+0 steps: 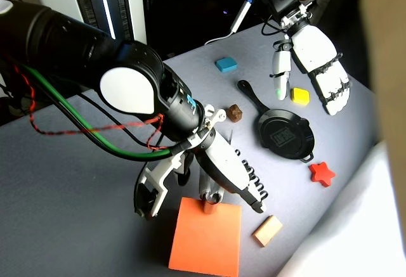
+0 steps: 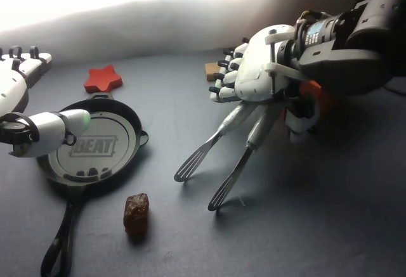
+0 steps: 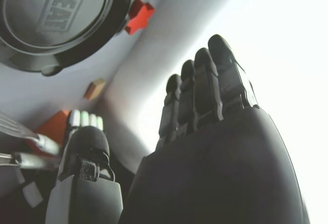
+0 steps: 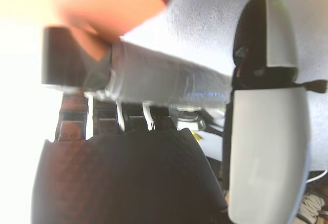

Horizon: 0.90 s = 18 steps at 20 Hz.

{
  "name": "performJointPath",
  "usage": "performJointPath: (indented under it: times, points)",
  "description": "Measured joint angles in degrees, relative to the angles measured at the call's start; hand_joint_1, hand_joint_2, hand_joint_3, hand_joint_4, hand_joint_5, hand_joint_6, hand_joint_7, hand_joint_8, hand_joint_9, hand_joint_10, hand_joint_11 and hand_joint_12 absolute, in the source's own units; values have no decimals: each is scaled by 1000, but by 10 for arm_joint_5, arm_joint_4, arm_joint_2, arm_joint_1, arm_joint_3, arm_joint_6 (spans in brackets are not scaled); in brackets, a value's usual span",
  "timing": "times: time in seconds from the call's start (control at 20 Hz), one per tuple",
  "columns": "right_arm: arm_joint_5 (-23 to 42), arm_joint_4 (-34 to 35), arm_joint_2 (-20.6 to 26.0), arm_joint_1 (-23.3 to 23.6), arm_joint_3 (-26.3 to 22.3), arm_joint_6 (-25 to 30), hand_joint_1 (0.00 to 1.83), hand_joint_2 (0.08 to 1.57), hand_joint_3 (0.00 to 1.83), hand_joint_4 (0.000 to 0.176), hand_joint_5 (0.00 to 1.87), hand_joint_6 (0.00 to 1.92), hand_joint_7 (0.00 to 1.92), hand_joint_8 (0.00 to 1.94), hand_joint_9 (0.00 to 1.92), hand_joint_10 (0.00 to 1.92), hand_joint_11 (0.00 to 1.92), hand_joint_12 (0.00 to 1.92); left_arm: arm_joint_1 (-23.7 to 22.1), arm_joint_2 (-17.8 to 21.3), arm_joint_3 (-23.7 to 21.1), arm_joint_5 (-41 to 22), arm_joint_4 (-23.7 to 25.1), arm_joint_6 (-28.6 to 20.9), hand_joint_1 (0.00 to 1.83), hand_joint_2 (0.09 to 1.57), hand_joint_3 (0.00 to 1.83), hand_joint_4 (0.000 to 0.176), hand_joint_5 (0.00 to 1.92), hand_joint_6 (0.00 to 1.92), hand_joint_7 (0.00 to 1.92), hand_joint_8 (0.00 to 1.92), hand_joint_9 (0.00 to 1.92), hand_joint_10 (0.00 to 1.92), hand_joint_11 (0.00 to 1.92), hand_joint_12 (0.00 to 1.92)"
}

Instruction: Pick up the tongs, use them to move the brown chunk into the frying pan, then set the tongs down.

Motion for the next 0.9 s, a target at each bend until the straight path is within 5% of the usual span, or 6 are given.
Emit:
performJointPath:
  times: [0.3,0.45,0.6,0.7,0.9]
  points:
    - [13,1,-5,-11,2,-5,948,895,10,0,24,9,40,14,31,12,0,0,4,0,-6,-2,-19,-12,107,1238,3,3,82,2,103,2,110,2,0,462]
    - [18,1,-5,-13,2,-7,998,962,27,0,221,43,242,27,209,41,0,692,9,0,-6,-3,-17,-17,125,1231,0,1,97,4,109,4,114,3,0,466]
    - [21,1,-5,-15,2,-7,1010,1024,36,0,420,98,497,42,411,97,0,1191,10,0,-6,-4,-19,-18,114,1235,1,2,88,1,106,1,111,0,0,480]
    - [18,2,-5,-15,2,-8,1030,1026,27,0,565,145,656,64,560,146,5,1412,10,0,-6,-9,-19,-20,125,1236,1,1,88,1,99,2,101,2,0,444]
    - [12,3,-5,-15,2,-8,1055,1064,27,0,731,204,869,73,779,235,233,1465,10,0,-6,-17,-18,-24,133,1229,0,0,100,4,117,5,118,5,0,478]
